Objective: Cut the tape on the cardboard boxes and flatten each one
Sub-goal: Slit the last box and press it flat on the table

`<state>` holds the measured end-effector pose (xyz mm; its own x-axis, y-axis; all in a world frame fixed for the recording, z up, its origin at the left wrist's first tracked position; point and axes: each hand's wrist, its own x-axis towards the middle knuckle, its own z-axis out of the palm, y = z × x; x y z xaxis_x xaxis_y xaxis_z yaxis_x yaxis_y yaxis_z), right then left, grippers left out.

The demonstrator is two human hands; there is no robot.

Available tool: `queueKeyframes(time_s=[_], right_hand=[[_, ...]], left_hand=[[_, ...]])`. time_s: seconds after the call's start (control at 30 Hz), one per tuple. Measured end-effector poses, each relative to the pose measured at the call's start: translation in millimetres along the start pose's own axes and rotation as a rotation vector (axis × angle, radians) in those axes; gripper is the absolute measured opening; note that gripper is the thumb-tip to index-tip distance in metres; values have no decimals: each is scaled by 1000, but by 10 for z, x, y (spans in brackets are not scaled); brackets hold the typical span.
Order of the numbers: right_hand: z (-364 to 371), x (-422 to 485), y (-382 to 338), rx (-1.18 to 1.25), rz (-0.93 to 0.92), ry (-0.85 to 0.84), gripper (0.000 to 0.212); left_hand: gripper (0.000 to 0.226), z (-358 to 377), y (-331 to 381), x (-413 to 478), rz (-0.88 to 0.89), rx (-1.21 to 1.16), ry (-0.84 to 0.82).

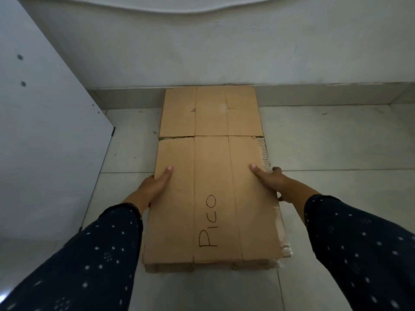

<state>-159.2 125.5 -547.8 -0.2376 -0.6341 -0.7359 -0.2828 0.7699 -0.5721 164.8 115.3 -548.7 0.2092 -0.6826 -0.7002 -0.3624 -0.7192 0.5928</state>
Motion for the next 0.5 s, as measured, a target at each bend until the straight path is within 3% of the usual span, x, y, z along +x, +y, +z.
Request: queueKeyframes(time_s=[0.1, 0.23, 0.4, 0.5], right_hand=[[-20, -121, 87, 71, -33, 155, 124], [71, -492, 293, 166, 142, -44, 107], [217, -484, 414, 175, 151, 4, 136], [173, -352, 292, 256, 128, 14, 114]], left_hand=[[115, -143, -145, -115, -174, -109, -101], [127, -190, -421, -267, -337, -181, -217], [116, 15, -442, -334, -200, -216, -143], [121, 50, -447, -288, -185, -241, -142]])
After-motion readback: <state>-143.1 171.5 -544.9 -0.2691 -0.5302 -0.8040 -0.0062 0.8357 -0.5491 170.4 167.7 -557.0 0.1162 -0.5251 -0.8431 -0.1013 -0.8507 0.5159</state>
